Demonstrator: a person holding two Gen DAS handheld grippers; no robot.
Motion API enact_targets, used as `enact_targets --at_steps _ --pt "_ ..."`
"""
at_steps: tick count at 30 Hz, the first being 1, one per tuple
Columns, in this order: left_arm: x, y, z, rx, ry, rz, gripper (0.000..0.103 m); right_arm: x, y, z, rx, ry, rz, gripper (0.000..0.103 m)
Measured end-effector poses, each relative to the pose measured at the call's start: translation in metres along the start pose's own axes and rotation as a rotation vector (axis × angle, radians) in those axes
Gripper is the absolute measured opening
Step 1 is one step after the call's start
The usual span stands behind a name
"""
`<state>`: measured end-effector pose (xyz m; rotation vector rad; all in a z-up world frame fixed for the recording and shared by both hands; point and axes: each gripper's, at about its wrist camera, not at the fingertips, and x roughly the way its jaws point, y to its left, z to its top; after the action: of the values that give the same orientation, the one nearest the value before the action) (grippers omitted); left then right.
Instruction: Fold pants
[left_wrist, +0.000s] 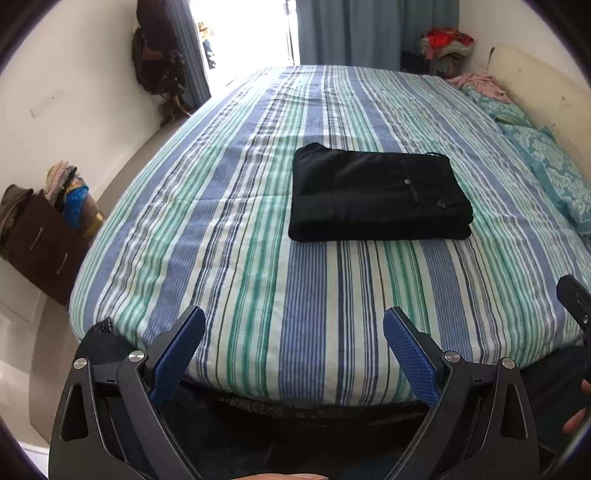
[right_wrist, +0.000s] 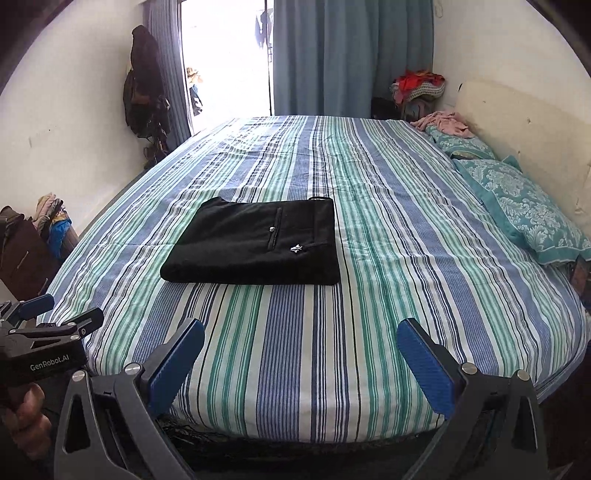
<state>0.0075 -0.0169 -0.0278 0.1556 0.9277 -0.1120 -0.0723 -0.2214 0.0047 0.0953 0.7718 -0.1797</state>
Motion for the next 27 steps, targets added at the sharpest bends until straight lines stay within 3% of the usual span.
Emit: enact_targets --at_steps 27 --pt "-0.022 0.002 0.007 0.006 -0.023 -0.032 0.098 -0.017 0.01 0.014 -0.042 0.002 -0.013 0.103"
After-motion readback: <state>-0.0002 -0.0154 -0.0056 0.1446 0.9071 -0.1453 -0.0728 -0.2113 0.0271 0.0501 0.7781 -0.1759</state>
